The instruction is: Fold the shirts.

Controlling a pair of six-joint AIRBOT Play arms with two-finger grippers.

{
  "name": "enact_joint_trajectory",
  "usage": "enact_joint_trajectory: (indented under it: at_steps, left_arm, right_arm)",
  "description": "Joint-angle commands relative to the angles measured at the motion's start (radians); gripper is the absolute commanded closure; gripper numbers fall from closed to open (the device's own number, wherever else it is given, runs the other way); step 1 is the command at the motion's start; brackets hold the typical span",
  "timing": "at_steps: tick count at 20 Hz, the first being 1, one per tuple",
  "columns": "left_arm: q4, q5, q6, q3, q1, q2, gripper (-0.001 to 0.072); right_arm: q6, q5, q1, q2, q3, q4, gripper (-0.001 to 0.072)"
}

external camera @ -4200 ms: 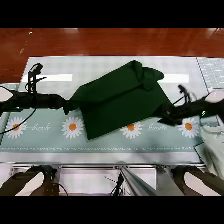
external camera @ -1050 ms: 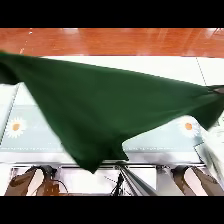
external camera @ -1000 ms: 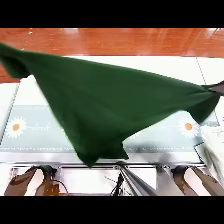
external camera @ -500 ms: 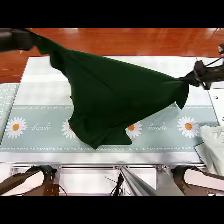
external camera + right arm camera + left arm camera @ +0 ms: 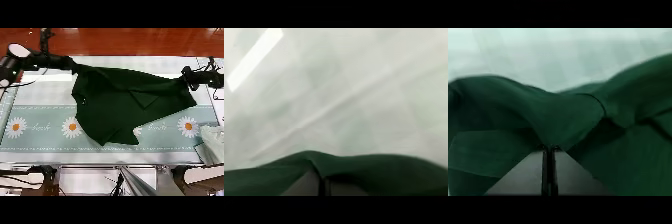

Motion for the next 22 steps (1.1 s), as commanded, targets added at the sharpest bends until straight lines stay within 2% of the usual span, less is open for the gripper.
enact_joint_trajectory:
  at_steps: [1, 2, 3, 4, 5, 6, 7, 8, 9, 13, 15, 17, 18, 19, 21, 22]
  left_arm:
    - [0.000, -0.076, -0.022, 0.000, -0.026, -0.066, 0.0680]
    - [0.000, -0.109, -0.045, 0.000, -0.021, -0.068, 0.0648]
    - [0.000, -0.151, -0.050, 0.007, -0.009, -0.066, 0.0555]
    - [0.001, -0.220, -0.057, 0.029, 0.012, -0.065, 0.0431]
    - [0.001, -0.296, -0.089, 0.061, 0.038, -0.065, 0.0344]
    - [0.001, -0.369, -0.137, 0.095, 0.067, -0.064, 0.0294]
    - [0.001, -0.446, -0.198, 0.130, 0.099, -0.062, 0.0294]
    - [0.002, -0.544, -0.268, 0.165, 0.136, -0.060, 0.0297]
    - [0.009, -0.627, -0.325, 0.187, 0.171, -0.055, 0.0342]
    - [0.091, -0.792, -0.383, 0.144, 0.257, 0.033, 0.0351]
    - [0.144, -0.764, -0.375, 0.017, 0.251, 0.124, 0.0339]
    - [0.150, -0.686, -0.374, -0.190, 0.238, 0.225, 0.0310]
    - [0.147, -0.633, -0.376, -0.318, 0.225, 0.279, 0.0185]
    - [0.122, -0.589, -0.375, -0.448, 0.205, 0.328, -0.0012]
    - [0.056, -0.502, -0.359, -0.661, 0.150, 0.396, -0.0013]
    - [0.024, -0.447, -0.348, -0.739, 0.116, 0.409, -0.0013]
  right_arm:
    - [-0.020, 0.017, -0.002, -0.036, 0.000, 0.003, 0.0691]
    - [-0.039, 0.040, -0.011, -0.023, 0.005, 0.015, 0.0690]
    - [-0.077, 0.078, -0.024, -0.007, 0.022, 0.029, 0.0688]
    - [-0.118, 0.135, -0.043, 0.011, 0.053, 0.035, 0.0627]
    - [-0.159, 0.213, -0.068, 0.033, 0.098, 0.034, 0.0535]
    - [-0.188, 0.291, -0.096, 0.055, 0.146, 0.032, 0.0456]
    - [-0.196, 0.375, -0.129, 0.082, 0.198, 0.023, 0.0359]
    - [-0.200, 0.446, -0.159, 0.109, 0.244, 0.011, 0.0314]
    - [-0.200, 0.507, -0.193, 0.138, 0.288, -0.025, 0.0314]
    - [-0.196, 0.599, -0.317, 0.238, 0.327, -0.277, 0.0313]
    - [-0.184, 0.658, -0.383, 0.247, 0.325, -0.424, 0.0313]
    - [-0.169, 0.640, -0.459, 0.247, 0.320, -0.423, 0.0311]
    - [-0.169, 0.623, -0.496, 0.247, 0.309, -0.375, 0.0311]
    - [-0.174, 0.610, -0.522, 0.246, 0.296, -0.332, 0.0294]
    - [-0.175, 0.582, -0.547, 0.246, 0.262, -0.307, 0.0215]
    - [-0.181, 0.570, -0.548, 0.246, 0.240, -0.312, 0.0215]
